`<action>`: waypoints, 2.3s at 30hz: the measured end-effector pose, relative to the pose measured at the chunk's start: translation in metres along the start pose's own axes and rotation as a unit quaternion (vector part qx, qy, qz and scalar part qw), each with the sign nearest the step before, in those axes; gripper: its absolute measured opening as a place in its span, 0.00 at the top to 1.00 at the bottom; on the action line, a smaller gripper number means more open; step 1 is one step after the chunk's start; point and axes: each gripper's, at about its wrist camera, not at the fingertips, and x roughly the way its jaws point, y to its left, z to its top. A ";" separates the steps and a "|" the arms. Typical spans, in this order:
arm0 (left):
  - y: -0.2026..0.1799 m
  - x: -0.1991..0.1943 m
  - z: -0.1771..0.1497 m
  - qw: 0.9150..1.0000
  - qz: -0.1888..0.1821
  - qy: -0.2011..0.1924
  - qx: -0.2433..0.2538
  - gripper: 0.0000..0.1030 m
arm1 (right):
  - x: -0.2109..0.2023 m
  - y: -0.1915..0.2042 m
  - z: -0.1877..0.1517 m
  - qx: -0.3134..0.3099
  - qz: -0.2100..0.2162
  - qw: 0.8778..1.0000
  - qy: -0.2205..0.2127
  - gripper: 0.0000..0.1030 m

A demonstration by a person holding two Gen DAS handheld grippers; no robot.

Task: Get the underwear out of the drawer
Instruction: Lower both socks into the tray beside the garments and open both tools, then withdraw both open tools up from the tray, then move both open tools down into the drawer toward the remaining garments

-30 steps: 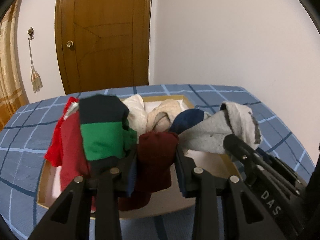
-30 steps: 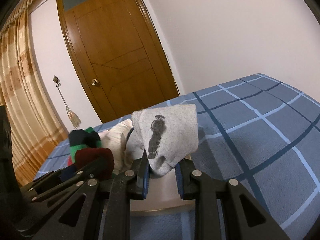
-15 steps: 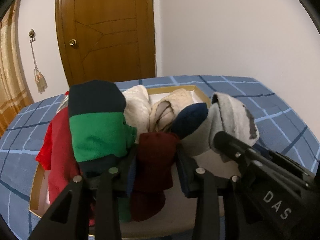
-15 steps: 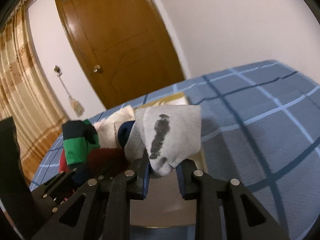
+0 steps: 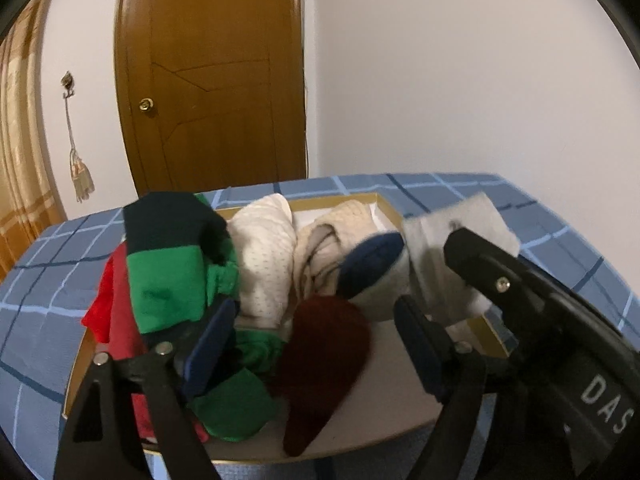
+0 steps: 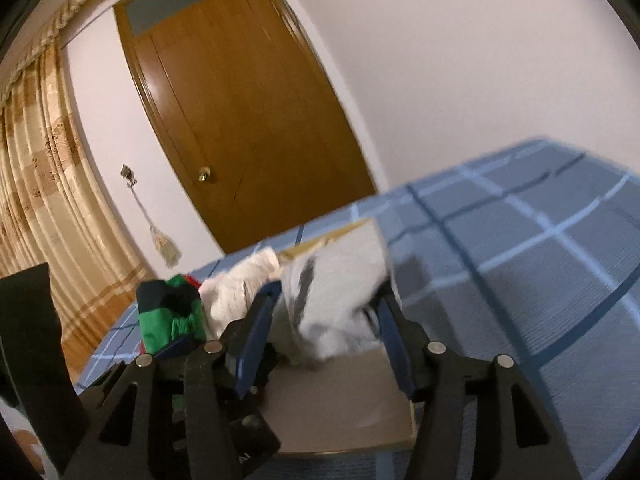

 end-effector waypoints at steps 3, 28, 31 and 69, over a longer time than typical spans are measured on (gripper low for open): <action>0.005 -0.007 -0.003 1.000 0.002 -0.006 -0.006 0.19 | -0.008 0.007 0.000 -0.019 -0.009 1.000 -0.020 0.33; 0.037 -0.065 -0.039 0.996 0.065 -0.042 -0.041 0.05 | -0.071 0.024 -0.018 -0.057 -0.045 0.994 -0.078 0.33; 0.037 -0.072 -0.046 0.996 0.067 -0.037 -0.037 0.05 | -0.087 0.024 -0.025 -0.055 -0.039 0.994 -0.087 0.33; 0.095 -0.164 -0.199 0.986 0.042 0.160 -0.013 0.01 | -0.179 0.037 -0.149 -0.049 0.042 0.991 0.115 0.34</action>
